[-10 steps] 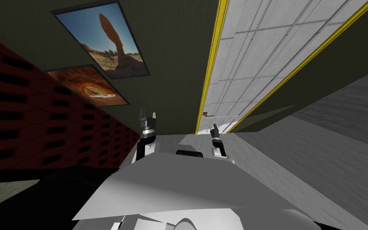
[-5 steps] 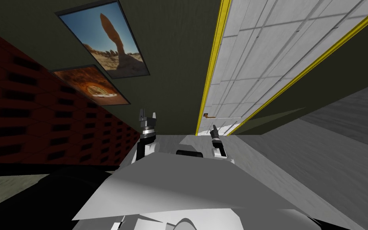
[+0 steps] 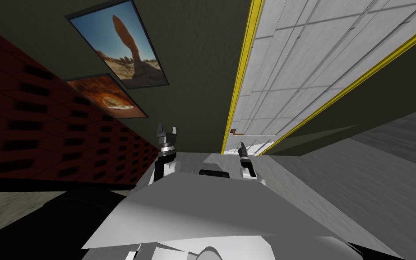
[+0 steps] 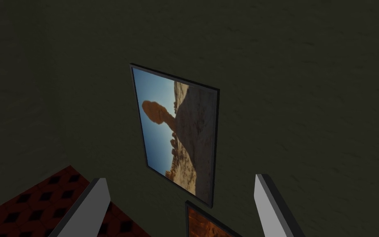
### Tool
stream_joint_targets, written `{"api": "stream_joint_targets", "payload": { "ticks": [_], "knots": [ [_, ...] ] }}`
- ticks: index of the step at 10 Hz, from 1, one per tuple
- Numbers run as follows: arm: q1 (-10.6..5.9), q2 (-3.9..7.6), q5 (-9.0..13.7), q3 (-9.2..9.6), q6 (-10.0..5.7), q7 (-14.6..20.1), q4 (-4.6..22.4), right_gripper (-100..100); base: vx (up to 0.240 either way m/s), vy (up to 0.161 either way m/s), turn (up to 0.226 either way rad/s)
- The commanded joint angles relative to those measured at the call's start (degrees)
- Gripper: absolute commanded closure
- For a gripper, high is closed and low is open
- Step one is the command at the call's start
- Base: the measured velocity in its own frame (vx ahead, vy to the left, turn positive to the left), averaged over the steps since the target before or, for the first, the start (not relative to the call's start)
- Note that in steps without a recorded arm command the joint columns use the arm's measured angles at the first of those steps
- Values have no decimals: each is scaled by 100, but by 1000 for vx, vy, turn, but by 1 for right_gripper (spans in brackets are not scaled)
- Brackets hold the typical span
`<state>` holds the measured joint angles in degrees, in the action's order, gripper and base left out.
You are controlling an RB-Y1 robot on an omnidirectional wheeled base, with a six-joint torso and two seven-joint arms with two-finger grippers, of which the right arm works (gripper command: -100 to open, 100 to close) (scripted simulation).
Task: Pull the door open
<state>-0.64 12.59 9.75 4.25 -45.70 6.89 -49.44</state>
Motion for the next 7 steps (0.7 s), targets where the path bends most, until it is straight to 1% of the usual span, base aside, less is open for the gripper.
{"api": "stream_joint_targets", "payload": {
  "ticks": [1, 3, 5, 7],
  "knots": [
    [-78, 16, 12, 16, -28, 5, 199, -100, 37, -45, 58],
    [-217, 63, 32, 43, -101, 35, 552, -100, 56, -66, 92],
    [-334, 101, 48, 66, -163, 60, 851, -100, 58, -61, 67],
    [-425, 132, 62, 84, -211, 80, 1084, -100, 53, -54, 69]
  ]
}}
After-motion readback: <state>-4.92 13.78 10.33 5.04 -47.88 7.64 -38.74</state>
